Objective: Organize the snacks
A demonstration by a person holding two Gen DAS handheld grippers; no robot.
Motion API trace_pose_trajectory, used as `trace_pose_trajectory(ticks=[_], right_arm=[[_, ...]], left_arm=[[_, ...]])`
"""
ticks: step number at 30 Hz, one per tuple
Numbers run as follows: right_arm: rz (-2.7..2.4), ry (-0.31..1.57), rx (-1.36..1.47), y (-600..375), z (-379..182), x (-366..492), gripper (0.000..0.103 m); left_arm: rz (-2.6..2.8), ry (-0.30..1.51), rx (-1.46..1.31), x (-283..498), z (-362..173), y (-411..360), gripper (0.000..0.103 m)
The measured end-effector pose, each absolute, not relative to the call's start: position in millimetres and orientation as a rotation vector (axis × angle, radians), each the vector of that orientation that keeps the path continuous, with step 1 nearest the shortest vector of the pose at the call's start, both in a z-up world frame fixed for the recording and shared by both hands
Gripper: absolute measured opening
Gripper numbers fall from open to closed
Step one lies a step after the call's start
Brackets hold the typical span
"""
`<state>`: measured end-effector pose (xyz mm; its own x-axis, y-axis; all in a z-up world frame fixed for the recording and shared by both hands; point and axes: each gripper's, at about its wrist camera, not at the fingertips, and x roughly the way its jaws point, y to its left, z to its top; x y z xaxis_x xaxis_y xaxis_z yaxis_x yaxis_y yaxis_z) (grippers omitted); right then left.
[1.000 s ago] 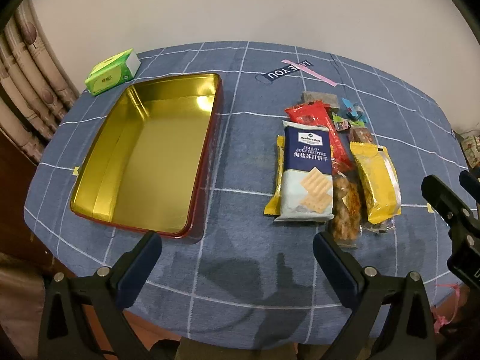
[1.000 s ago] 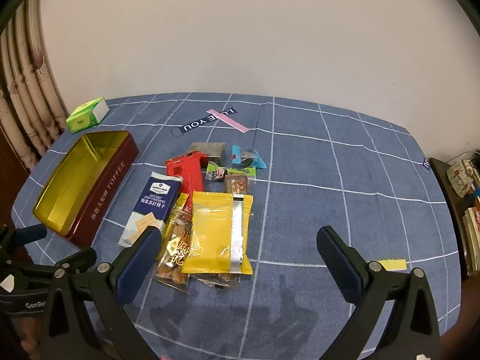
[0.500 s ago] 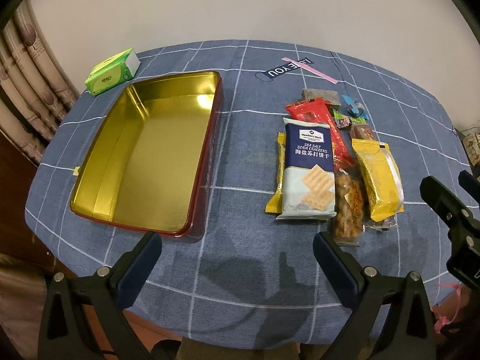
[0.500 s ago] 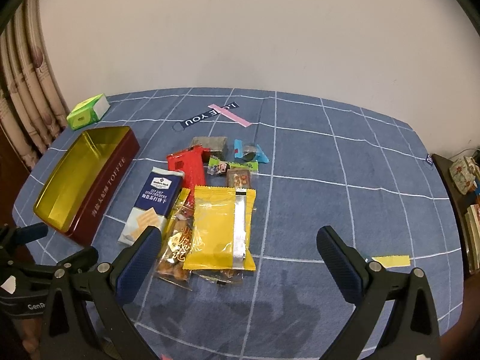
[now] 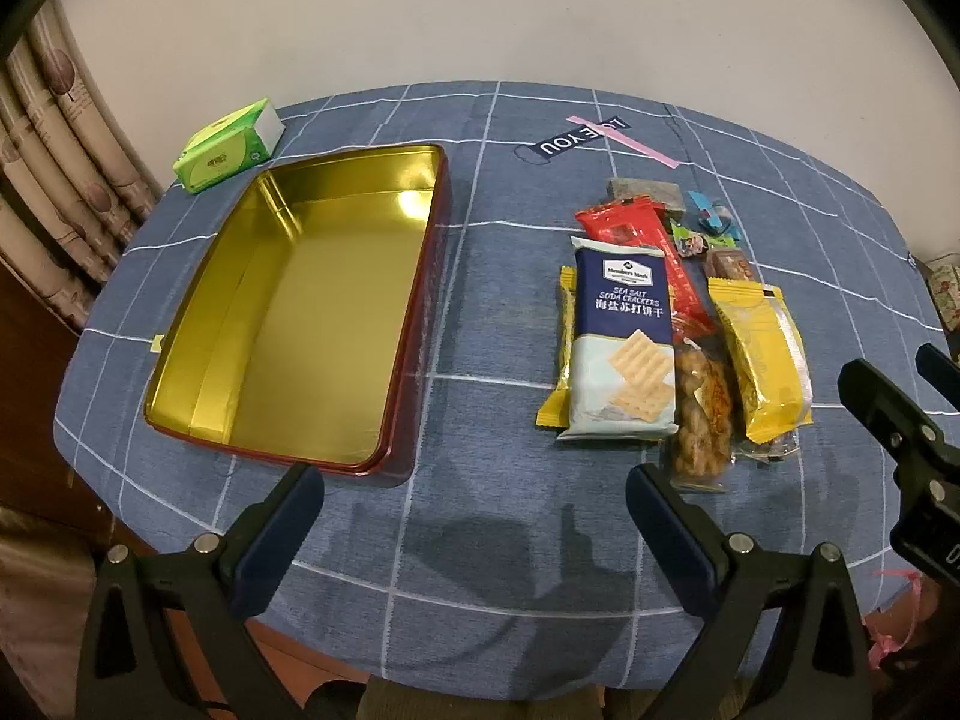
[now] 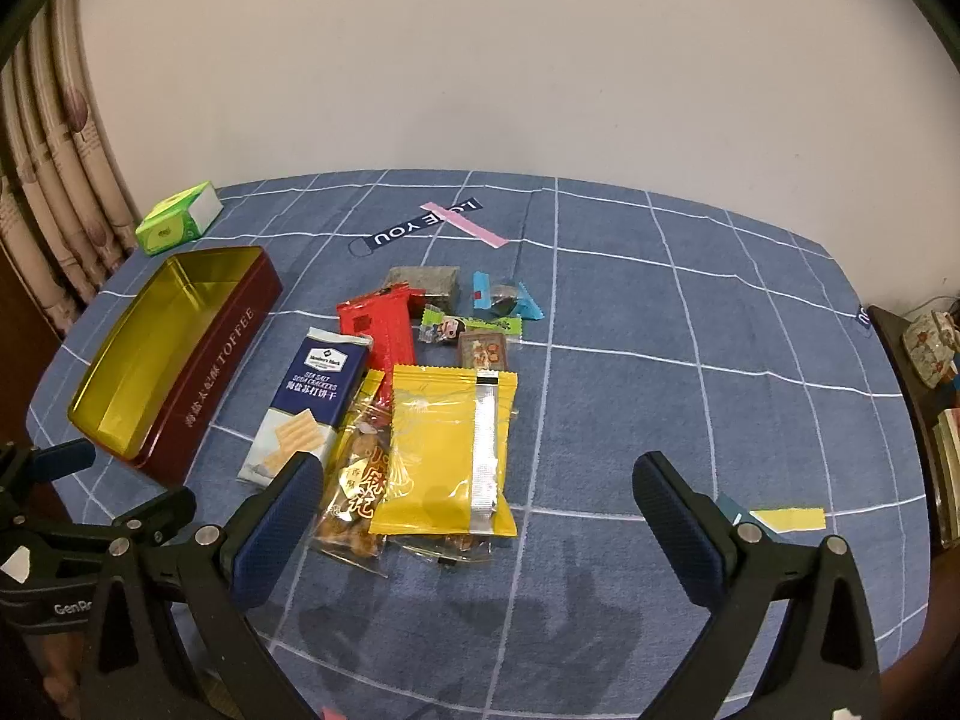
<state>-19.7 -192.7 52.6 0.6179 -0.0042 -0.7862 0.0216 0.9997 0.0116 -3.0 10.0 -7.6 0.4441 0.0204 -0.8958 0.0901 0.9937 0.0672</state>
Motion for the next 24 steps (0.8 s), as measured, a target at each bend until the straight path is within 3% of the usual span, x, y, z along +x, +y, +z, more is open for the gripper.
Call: trace_pose_trajectory(ticks=[14,24], right_arm=[[-0.004,0.913,0.024,-192.0,51.4,-20.0,0.101],[0.011,0.946,0.027,-192.8,42.1,-17.3,0.089]], left_arm=[[-0.034,1.101,0.114,-2.8,-5.8,14.2,0.103],[-0.025,1.098,0.109,-0.1,-7.0,19.9,0.103]])
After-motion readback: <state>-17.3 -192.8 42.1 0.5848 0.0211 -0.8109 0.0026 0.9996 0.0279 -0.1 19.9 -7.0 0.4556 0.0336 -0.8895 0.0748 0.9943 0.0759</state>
